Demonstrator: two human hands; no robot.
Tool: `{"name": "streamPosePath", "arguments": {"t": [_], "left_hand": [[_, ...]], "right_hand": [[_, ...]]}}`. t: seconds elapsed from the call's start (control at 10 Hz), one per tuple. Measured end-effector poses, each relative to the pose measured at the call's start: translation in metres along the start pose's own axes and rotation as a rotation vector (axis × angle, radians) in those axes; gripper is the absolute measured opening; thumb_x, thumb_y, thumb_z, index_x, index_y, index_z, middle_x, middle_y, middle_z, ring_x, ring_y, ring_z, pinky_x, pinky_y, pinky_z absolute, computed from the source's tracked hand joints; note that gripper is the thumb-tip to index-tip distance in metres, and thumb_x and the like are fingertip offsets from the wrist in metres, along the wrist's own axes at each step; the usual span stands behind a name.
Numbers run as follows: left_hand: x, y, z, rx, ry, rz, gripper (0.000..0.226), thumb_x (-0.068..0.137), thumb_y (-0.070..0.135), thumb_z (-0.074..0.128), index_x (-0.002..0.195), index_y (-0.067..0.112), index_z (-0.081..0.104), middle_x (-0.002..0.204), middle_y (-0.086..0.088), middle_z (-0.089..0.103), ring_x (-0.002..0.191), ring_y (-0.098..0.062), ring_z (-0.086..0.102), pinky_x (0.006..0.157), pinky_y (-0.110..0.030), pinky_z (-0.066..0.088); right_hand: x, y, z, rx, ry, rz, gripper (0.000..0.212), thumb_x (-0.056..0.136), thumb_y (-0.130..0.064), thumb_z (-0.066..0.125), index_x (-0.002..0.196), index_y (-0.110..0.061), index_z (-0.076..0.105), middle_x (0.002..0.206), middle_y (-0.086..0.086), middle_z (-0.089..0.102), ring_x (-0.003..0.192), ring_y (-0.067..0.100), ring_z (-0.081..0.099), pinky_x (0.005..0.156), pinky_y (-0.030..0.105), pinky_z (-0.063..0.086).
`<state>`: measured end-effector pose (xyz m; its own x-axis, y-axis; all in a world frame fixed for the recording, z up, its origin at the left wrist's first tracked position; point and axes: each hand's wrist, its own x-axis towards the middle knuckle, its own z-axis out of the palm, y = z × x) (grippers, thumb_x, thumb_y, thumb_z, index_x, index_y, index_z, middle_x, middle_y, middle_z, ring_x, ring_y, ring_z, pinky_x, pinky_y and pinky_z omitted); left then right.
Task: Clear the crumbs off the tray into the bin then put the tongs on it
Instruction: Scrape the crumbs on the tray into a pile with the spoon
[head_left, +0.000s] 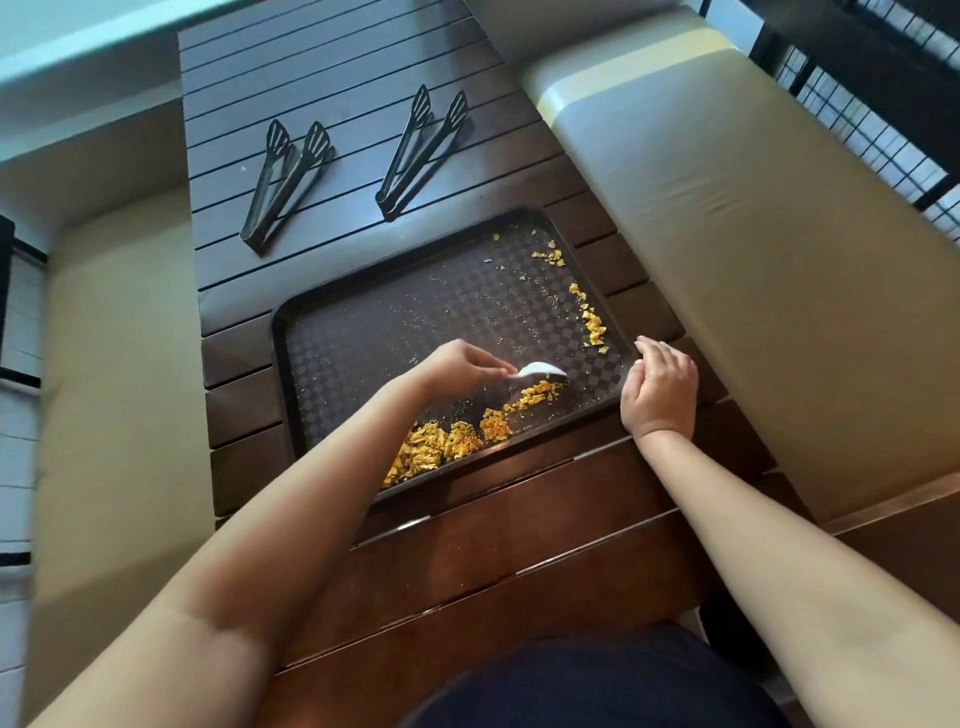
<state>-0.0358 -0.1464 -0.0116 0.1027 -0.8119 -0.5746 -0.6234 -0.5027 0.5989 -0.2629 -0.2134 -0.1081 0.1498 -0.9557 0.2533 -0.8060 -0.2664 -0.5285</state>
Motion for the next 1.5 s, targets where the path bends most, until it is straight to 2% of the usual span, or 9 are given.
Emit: {"name": "streamPosePath", "arguments": {"t": [0.1,0.2,0.3,0.5,0.7,1.0,1.1,1.2,1.5], "left_hand": [[-0.006,-0.004,-0.004,0.108,-0.137,0.002,0.023,0.090,0.028,0.060,0.110,0.022,0.070,0.107,0.007,0.068,0.091,-0.005,0.056,0.083,-0.021,0.037],[-0.007,-0.004,-0.006,0.114,-0.141,0.014,0.022,0.089,0.027,0.060,0.108,0.022,0.071,0.099,0.006,0.071,0.081,-0.005,0.056,0.074,-0.020,0.039],[0.001,0.005,-0.003,-0.030,0.012,0.025,0.020,0.091,0.027,0.058,0.106,0.022,0.071,0.067,0.011,0.063,0.050,-0.005,0.039,0.046,-0.016,0.031],[0.014,0.014,0.011,0.083,-0.017,0.068,0.019,0.090,0.031,0.059,0.105,0.028,0.071,0.077,0.007,0.067,0.050,-0.006,0.037,0.046,-0.016,0.031],[0.004,0.000,0.003,0.142,-0.107,0.066,0.019,0.085,0.033,0.065,0.102,0.028,0.073,0.097,0.010,0.071,0.076,-0.002,0.058,0.074,-0.021,0.044],[-0.019,-0.024,-0.035,0.368,-0.149,0.003,0.021,0.088,0.027,0.063,0.106,0.024,0.072,0.083,0.012,0.067,0.055,0.006,0.048,0.053,-0.011,0.035],[-0.017,-0.025,-0.035,0.154,-0.064,0.015,0.020,0.089,0.025,0.061,0.107,0.023,0.071,0.066,0.016,0.061,0.041,0.001,0.038,0.046,-0.012,0.031],[-0.011,-0.023,-0.027,0.035,0.026,0.003,0.022,0.090,0.026,0.060,0.109,0.021,0.071,0.072,0.010,0.064,0.042,-0.001,0.034,0.042,-0.011,0.030],[-0.019,-0.026,-0.025,0.176,-0.140,-0.069,0.020,0.088,0.024,0.062,0.105,0.021,0.072,0.096,0.004,0.071,0.079,-0.007,0.060,0.073,-0.020,0.045]], "right_hand": [[0.001,0.000,0.000,-0.004,0.004,0.000,0.048,0.081,-0.021,0.030,0.104,0.001,0.066,0.107,0.016,0.067,0.099,0.038,0.059,0.090,0.045,0.043],[0.000,0.001,0.000,-0.011,0.010,-0.001,0.048,0.081,-0.022,0.030,0.104,0.001,0.066,0.107,0.016,0.067,0.099,0.038,0.059,0.090,0.045,0.043],[0.001,-0.001,0.000,-0.004,0.003,0.003,0.048,0.081,-0.021,0.030,0.104,0.001,0.066,0.107,0.016,0.068,0.099,0.038,0.060,0.090,0.046,0.043],[0.001,0.002,0.001,0.000,0.004,-0.019,0.046,0.080,-0.019,0.031,0.102,0.001,0.066,0.106,0.016,0.068,0.096,0.038,0.061,0.087,0.044,0.044],[0.001,0.002,0.001,-0.004,0.008,-0.021,0.046,0.081,-0.021,0.031,0.103,0.001,0.066,0.106,0.017,0.068,0.097,0.038,0.060,0.088,0.045,0.044],[0.000,0.001,0.000,-0.004,0.013,-0.015,0.047,0.082,-0.021,0.031,0.104,0.001,0.066,0.107,0.017,0.067,0.097,0.038,0.060,0.089,0.045,0.044],[0.000,0.001,0.001,-0.003,0.011,-0.009,0.047,0.081,-0.021,0.031,0.104,0.001,0.066,0.107,0.017,0.067,0.098,0.038,0.060,0.089,0.046,0.044],[0.000,0.001,0.001,0.000,0.007,-0.009,0.048,0.081,-0.021,0.030,0.104,0.002,0.066,0.106,0.017,0.068,0.098,0.039,0.060,0.089,0.046,0.044],[0.000,0.000,0.000,0.000,0.009,-0.008,0.048,0.081,-0.022,0.030,0.104,0.002,0.066,0.106,0.017,0.068,0.098,0.039,0.060,0.089,0.046,0.044]]}}
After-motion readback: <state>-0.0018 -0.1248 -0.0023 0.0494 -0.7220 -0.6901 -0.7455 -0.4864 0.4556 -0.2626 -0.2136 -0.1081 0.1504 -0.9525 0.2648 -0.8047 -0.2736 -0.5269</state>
